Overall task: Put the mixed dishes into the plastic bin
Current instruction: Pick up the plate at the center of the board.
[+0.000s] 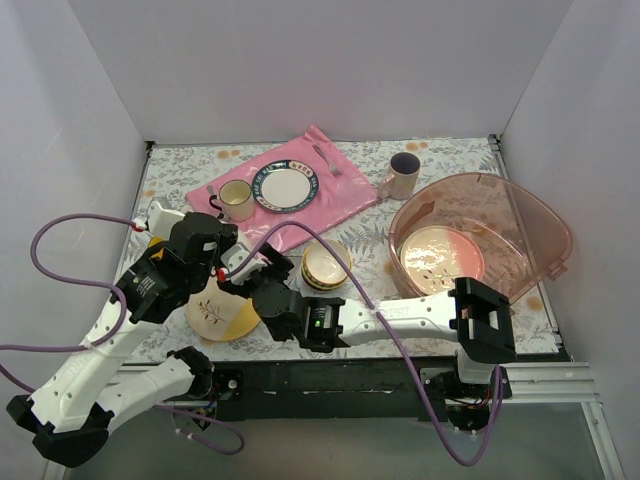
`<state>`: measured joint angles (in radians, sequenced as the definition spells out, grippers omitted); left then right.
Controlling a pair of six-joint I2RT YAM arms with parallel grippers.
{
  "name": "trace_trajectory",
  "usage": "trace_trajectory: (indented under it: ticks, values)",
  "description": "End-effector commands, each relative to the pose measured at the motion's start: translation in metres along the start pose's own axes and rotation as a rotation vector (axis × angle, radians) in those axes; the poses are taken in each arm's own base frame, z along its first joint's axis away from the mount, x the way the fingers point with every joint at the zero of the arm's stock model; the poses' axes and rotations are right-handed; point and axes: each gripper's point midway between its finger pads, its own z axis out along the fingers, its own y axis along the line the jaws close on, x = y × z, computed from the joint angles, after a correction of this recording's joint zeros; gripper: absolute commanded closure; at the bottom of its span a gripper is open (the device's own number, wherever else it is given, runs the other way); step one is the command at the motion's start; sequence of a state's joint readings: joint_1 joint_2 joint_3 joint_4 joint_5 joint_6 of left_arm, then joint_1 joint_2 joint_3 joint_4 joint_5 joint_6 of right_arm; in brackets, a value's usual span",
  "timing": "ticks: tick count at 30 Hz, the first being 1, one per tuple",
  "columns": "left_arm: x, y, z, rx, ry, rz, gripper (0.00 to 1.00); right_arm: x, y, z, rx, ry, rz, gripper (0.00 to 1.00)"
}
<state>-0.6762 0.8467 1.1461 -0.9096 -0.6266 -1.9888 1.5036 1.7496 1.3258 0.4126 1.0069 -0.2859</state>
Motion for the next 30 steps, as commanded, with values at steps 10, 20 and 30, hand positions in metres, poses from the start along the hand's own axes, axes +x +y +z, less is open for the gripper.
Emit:
trace_trajectory:
  ticks: [10, 20, 30]
  values:
    - [-0.052, -0.067, -0.029, 0.211, -0.043, -0.795, 1.0, 0.001, -0.005, -0.008, 0.035, -0.005, 0.046, 0.99]
    - [-0.041, -0.06, -0.023, 0.194, -0.015, -0.818, 0.74, -0.022, -0.02, -0.008, 0.037, -0.037, 0.078, 0.99]
    - [-0.045, -0.055, -0.027, 0.193, -0.023, -0.816, 0.18, -0.037, -0.05, -0.004, 0.067, -0.056, 0.108, 0.99]
